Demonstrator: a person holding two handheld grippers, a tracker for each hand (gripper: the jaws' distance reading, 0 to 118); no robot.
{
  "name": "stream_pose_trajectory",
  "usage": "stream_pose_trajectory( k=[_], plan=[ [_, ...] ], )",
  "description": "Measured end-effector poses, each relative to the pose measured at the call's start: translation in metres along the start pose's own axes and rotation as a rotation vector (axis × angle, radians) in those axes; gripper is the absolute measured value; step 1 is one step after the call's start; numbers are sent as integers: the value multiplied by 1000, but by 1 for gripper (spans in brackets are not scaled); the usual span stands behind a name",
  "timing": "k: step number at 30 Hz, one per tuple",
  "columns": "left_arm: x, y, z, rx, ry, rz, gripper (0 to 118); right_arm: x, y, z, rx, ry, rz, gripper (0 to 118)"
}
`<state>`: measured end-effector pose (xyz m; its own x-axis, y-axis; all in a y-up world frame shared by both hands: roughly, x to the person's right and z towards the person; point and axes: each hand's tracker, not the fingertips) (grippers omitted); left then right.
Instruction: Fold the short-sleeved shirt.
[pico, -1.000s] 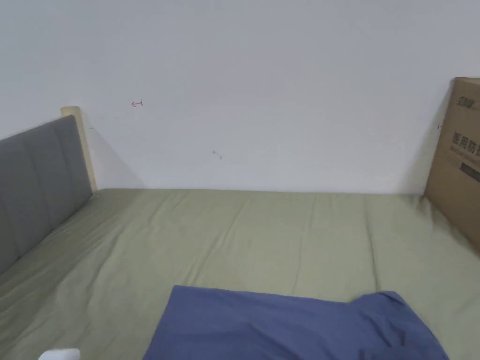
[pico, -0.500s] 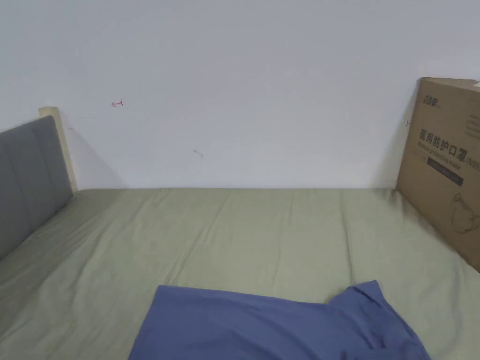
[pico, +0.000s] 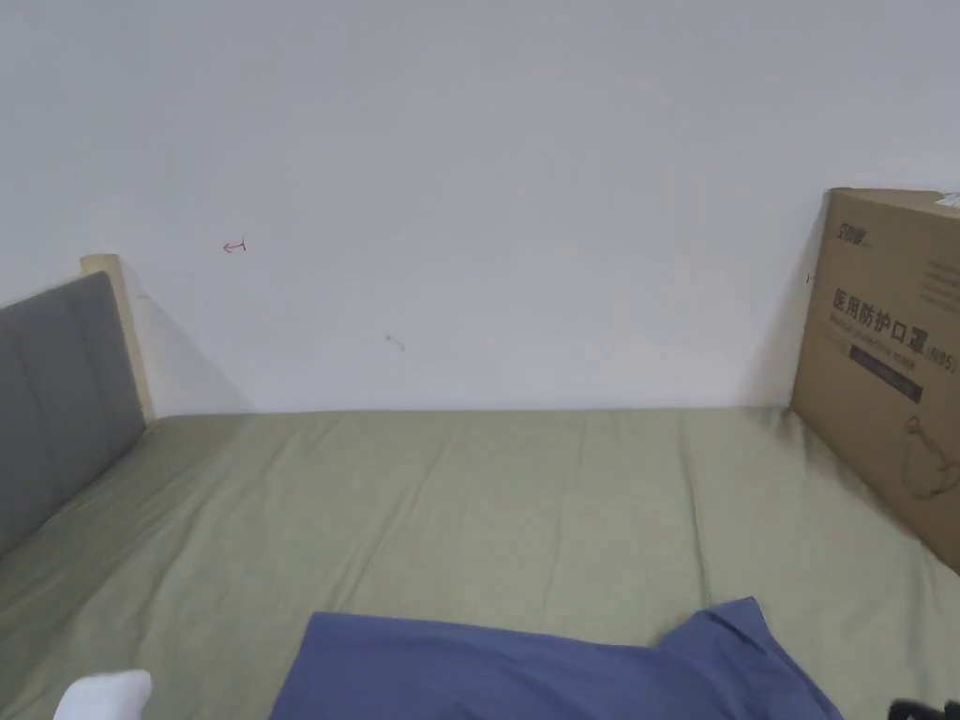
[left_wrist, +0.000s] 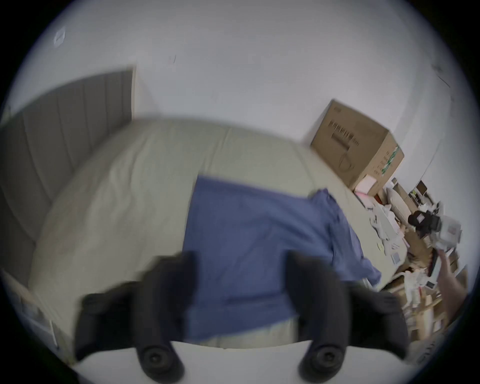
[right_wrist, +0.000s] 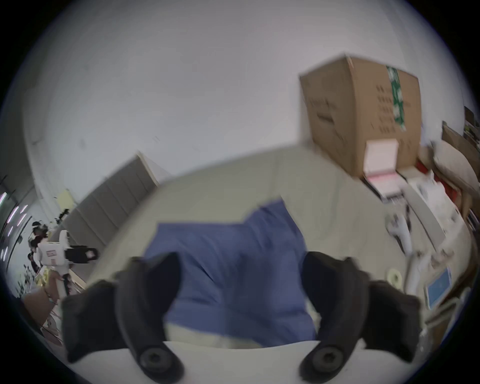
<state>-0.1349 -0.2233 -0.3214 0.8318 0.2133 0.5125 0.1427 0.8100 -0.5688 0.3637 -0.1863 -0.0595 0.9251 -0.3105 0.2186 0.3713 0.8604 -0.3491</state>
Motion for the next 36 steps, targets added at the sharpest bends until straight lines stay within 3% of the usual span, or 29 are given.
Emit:
stream_pose_trajectory(
  k=[1, 2, 4, 6, 8, 11, 14, 17, 18, 19, 20, 21, 27, 29, 30, 32, 35, 36],
  plan=[
    [11, 8, -2, 45, 10, -43, 4, -6, 6, -5, 34, 28, 11, 11],
    [21, 16, -5, 82, 2, -72, 3, -15, 12, -11, 60, 45, 20, 0],
    [37, 30, -13, 137, -20, -99, 3, -28, 20, -26, 115, 31, 8, 0],
    [45, 49, -28, 148, -45, -97, 2, -29, 30, -51, 128, 116, -19, 0],
    [42, 74, -56, 112, -32, -99, 2, -31, 38, -71, 110, 108, -18, 0],
    [19, 117, -124, -93, 55, -91, 2, -29, 44, -97, 93, 128, -31, 0],
    [-21, 141, -212, -387, -22, -41, 2, -20, 43, -125, 40, 120, -39, 0],
    [-53, 141, -278, -431, 18, -8, 6, -9, 38, -149, -15, 118, -43, 0],
    [-59, 140, -293, -416, 36, -21, 34, -6, 36, -157, -32, 114, -45, 0],
    [-63, 134, -305, -416, 73, -30, 74, -2, 34, -164, -47, 105, -51, 0],
    [-69, 129, -319, -436, 114, -46, 103, 1, 32, -169, -61, 100, -63, 0],
    [-73, 124, -332, -458, 134, -47, 114, 6, 30, -174, -73, 104, -80, 0],
    [-95, 95, -392, -515, 206, -26, 112, 28, 18, -196, -119, 75, -125, 0],
    [-103, 85, -406, -531, 212, -9, 101, 31, 15, -198, -133, 68, -126, 0],
    [-105, 75, -410, -570, 175, 26, 103, 33, 14, -199, -139, 61, -124, 0],
    [-97, 67, -400, -479, 195, -85, 99, 38, 13, -201, -147, 47, -118, 0],
    [-92, 70, -386, -468, 191, -91, 94, 49, 20, -207, -146, 25, -87, 0],
    [-88, 75, -379, -445, 196, -101, 77, 53, 24, -210, -149, 12, -69, 0]
  ],
)
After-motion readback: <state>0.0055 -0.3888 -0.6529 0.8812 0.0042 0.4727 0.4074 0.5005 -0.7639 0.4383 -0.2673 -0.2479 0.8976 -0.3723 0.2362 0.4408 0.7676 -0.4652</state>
